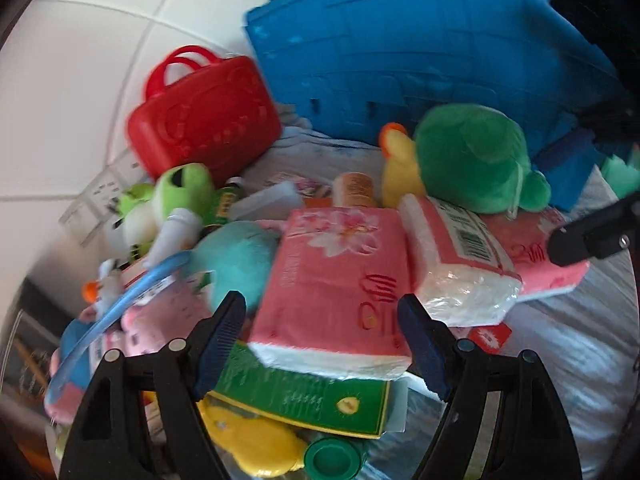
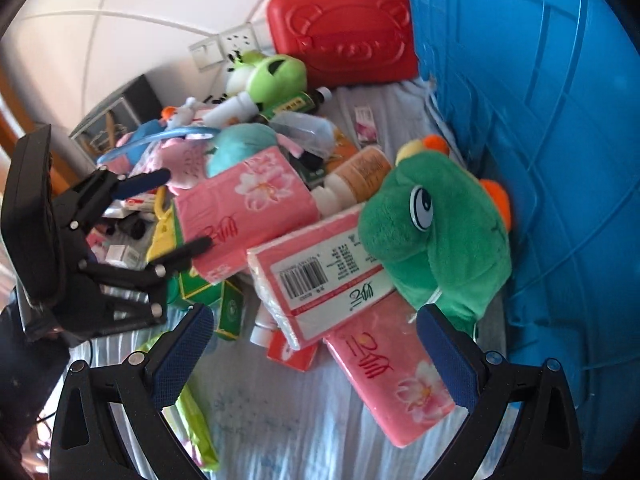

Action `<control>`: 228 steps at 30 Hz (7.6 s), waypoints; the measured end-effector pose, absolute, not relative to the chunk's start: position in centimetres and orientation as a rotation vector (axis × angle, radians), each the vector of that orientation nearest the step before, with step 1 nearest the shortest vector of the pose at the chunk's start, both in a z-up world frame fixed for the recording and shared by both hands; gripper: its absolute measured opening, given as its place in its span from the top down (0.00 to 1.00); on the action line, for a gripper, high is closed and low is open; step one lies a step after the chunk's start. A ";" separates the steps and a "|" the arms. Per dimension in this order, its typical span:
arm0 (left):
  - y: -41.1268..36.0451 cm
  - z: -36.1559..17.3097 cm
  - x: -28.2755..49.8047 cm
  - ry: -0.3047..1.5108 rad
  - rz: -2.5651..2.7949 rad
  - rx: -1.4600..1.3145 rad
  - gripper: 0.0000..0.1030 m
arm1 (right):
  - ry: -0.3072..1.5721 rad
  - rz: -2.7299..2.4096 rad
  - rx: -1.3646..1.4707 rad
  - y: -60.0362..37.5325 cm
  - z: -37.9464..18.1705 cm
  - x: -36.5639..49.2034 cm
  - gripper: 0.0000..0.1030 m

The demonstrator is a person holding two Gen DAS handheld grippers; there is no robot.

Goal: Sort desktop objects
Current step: 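Reach the left tool to a pink tissue pack while the right reaches another, then close both tools on the pink tissue packs, then lift both pink tissue packs up from the pile toward the crate, then carry both tissue packs over the blue crate and open both tools, then withdraw both empty tools from the crate back over the bed, then reach the left tool to the wet-wipe pack while the right reaches a pink tissue pack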

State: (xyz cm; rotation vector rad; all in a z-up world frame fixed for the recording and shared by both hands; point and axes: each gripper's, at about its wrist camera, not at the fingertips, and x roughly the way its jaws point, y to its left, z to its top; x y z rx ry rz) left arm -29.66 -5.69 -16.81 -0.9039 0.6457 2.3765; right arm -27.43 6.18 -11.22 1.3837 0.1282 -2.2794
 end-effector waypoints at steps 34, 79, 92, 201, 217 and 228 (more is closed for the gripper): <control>-9.3 -17.1 -31.0 0.604 2.465 -0.803 0.15 | -0.222 -2.202 1.708 5.6 -15.2 -31.8 0.00; -15.1 -12.9 -28.0 0.430 2.585 -0.756 0.15 | -1.062 -2.268 1.977 5.5 -19.4 -37.0 0.00; -15.3 -12.7 -26.0 0.435 2.660 -0.793 0.15 | -0.216 -2.292 1.818 1.9 -19.0 -35.5 0.11; -7.2 -0.6 -10.0 0.201 3.384 -0.962 0.08 | 0.103 -2.091 0.746 16.6 7.0 -16.5 0.00; -11.6 -10.9 -8.3 0.196 3.280 -1.235 0.08 | 0.227 -2.090 0.948 9.8 -2.9 -18.4 0.00; -7.7 -16.1 -8.4 0.107 3.153 -1.416 0.08 | 0.599 -1.983 1.053 8.5 -13.1 -19.0 0.00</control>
